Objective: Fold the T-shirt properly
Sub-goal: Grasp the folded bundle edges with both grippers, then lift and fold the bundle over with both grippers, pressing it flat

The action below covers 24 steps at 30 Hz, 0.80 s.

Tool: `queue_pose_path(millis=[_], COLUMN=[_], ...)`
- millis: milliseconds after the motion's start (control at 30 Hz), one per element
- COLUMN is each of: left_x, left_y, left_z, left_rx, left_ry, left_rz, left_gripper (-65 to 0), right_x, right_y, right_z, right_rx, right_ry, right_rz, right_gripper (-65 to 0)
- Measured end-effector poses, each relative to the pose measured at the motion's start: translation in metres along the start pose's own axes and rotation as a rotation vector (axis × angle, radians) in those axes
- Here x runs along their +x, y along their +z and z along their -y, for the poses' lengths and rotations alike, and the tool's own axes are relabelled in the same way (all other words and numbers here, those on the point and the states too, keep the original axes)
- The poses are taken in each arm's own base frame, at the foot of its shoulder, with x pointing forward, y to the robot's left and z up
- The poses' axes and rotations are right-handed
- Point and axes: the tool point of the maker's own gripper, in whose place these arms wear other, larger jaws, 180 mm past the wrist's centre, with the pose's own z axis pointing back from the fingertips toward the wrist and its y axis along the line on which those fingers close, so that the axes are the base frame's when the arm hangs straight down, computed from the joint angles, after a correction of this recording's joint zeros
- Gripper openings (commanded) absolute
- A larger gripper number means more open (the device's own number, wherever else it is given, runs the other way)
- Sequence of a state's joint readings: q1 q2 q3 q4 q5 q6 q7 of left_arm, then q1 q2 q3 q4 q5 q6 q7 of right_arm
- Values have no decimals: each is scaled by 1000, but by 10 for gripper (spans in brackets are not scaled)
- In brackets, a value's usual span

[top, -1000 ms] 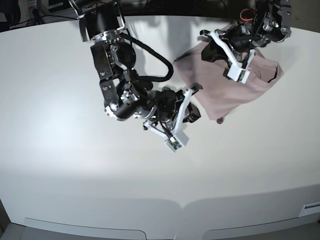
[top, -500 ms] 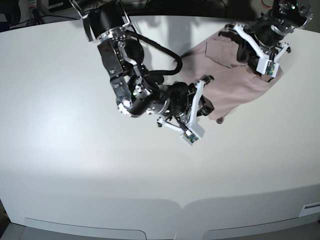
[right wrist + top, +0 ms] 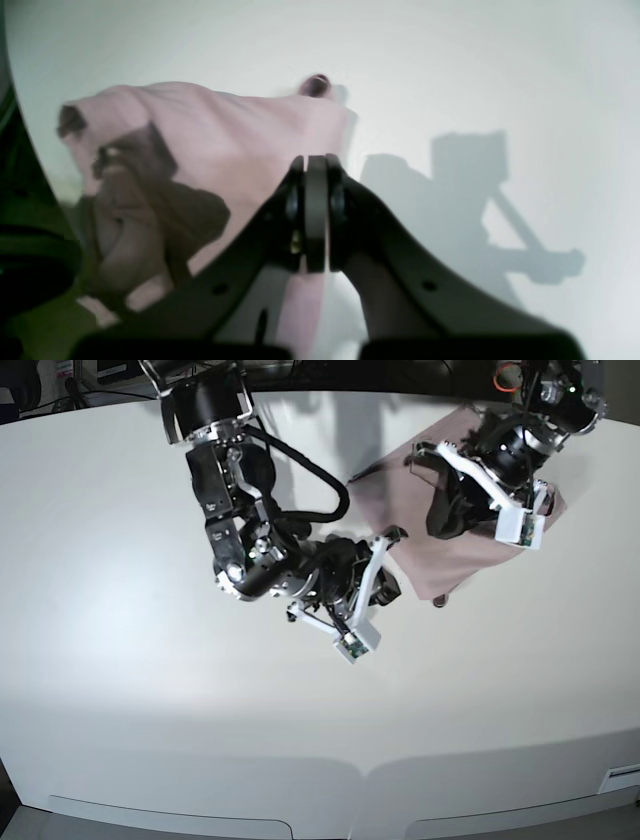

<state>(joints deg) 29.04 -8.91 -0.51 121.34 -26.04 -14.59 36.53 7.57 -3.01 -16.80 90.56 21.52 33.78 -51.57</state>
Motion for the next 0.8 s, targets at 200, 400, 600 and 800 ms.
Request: queue_pose_path(millis=[200, 400, 600, 800], left_x=[-13, -43, -74, -93], left_y=[-6, -13, -35, -22], left_z=[-19, -27, -10, -30], left_rx=[289, 423, 433, 578], left_ry=[-28, 47, 128, -42], left_rz=[-25, -82, -159, -299], left_gripper=[-650, -650, -650, -650], right_x=[-4, -4, -10, -22], right_y=[3, 3, 7, 15], right_z=[7, 5, 11, 25], right_rx=[-15, -6, -8, -40], right_ry=[-11, -16, -17, -3], right_rz=[-13, -15, -24, -57], right_gripper=[-650, -650, -650, -650])
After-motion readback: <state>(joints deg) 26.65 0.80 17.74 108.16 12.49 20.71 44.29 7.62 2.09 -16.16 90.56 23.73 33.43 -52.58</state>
